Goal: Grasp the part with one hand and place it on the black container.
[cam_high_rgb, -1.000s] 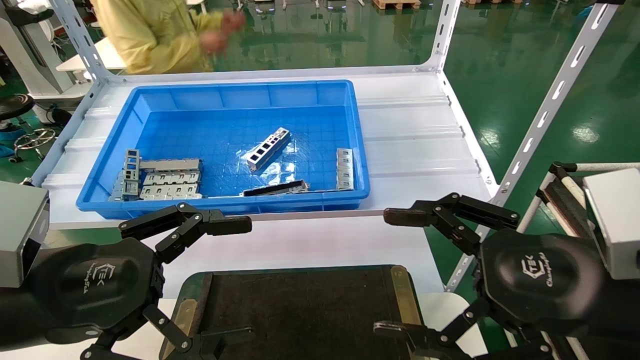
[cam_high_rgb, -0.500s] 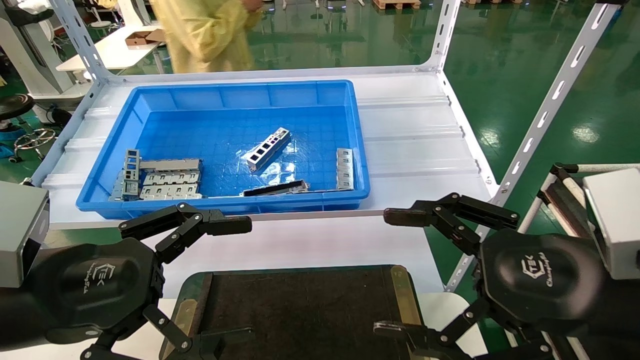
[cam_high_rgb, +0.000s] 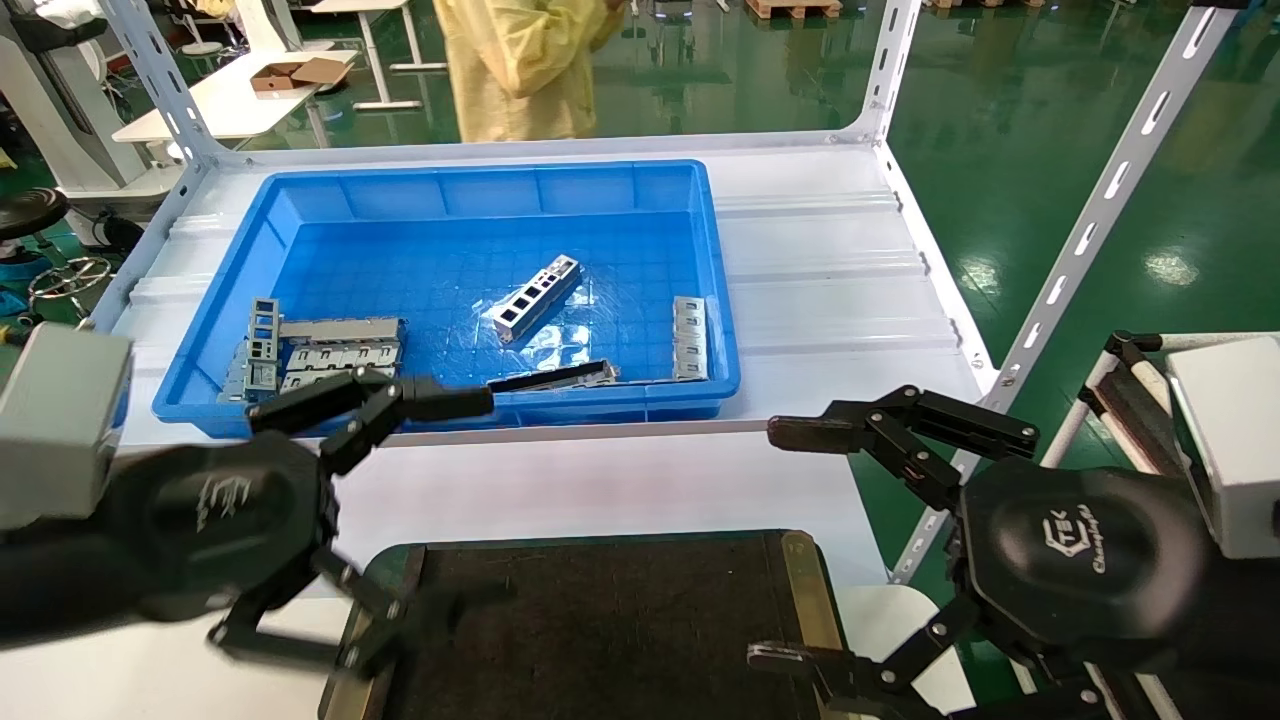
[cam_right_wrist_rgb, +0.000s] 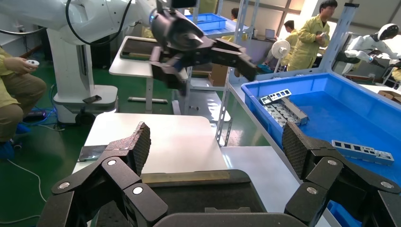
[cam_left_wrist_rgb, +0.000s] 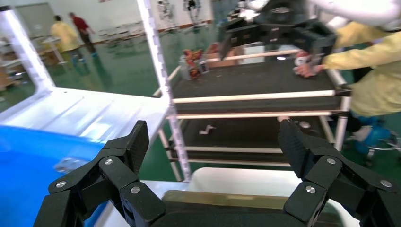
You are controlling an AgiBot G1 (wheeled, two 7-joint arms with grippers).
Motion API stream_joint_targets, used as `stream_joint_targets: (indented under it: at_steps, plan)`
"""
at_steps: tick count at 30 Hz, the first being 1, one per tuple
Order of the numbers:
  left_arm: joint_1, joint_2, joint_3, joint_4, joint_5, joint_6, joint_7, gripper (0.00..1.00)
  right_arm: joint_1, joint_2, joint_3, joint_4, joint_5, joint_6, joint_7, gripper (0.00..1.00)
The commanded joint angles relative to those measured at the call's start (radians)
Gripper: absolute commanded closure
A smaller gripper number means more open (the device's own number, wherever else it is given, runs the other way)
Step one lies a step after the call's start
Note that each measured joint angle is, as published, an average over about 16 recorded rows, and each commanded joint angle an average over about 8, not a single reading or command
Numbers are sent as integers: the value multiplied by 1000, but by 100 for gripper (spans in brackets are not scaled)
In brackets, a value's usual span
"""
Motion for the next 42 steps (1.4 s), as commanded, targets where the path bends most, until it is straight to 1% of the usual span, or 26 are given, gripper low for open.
stream_joint_targets:
  at_steps: [1, 9, 19, 24, 30, 38, 42]
  plan:
    - [-3, 5, 0, 5, 12, -18, 7, 0, 0, 0, 0, 0, 0, 0, 0, 0]
    - [-61, 85, 36, 71, 132, -140, 32, 0, 0, 0, 0, 0, 0, 0, 0, 0]
    - [-186, 232, 97, 263, 272, -295, 30, 0, 0, 0, 0, 0, 0, 0, 0, 0]
    - [-266, 307, 127, 399, 336, -350, 47, 0, 0, 0, -1, 0, 0, 0, 0, 0]
    - [-366, 405, 155, 597, 397, -420, 86, 0, 0, 0, -1, 0, 0, 0, 0, 0]
    - [-483, 542, 170, 881, 451, -549, 200, 0, 0, 0, -1, 0, 1, 0, 0, 0]
    - [-527, 601, 170, 995, 459, -615, 250, 0, 0, 0, -1, 0, 1, 0, 0, 0]
